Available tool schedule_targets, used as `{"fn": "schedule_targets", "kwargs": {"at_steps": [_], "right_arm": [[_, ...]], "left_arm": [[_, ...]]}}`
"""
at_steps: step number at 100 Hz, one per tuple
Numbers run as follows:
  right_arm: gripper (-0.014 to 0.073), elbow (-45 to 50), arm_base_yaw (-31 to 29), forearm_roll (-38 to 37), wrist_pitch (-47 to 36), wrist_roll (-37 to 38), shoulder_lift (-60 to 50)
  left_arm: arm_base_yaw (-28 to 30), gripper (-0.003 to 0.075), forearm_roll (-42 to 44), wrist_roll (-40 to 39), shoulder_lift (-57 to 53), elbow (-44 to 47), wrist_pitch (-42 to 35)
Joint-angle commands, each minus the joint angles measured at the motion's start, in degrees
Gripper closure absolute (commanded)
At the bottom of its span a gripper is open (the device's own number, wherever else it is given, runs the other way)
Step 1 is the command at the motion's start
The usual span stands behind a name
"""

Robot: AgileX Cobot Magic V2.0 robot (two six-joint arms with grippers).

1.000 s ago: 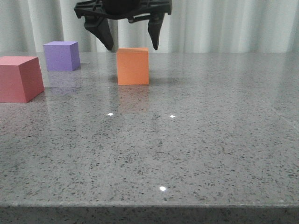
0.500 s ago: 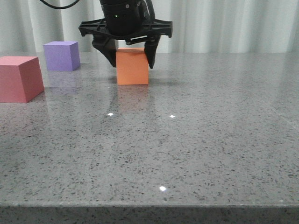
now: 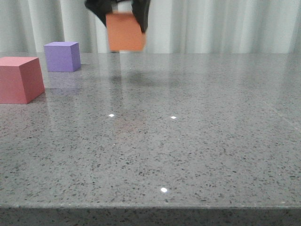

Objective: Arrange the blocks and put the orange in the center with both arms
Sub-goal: 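Lift the orange cube with the left gripper toward the purple cube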

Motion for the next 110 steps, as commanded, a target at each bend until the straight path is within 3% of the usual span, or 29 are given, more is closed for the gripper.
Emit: {"fn": "schedule_targets", "kwargs": {"at_steps": [1,20,40,74,110], "right_arm": [[0.0662,-1.53,-0.30,-0.28,-4.26,-0.36,0.14],[0.0662,-1.53,-0.30,-0.28,-4.26,-0.36,0.14],[0.0662,-1.53,-0.30,-0.28,-4.26,-0.36,0.14],[0.0662,-1.53,-0.30,-0.28,-4.26,-0.36,0.14],[0.0662,-1.53,-0.30,-0.28,-4.26,-0.36,0.14]], "left_arm": [[1.07,0.0479,1.14,2.04,-6.13,-2.10,-0.98],[4.45,0.0479,1.03,6.03,-10.11,-1.22,0.95],[9.39,0.0479,0.81,7.54,-14.87,5.95,-0.38],[19.18,0.0479,-9.65,15.21,-18.64,19.13,-10.29],[21.15,0.0479,-10.02,17.56,-16.30,20.31,-12.08]]}}
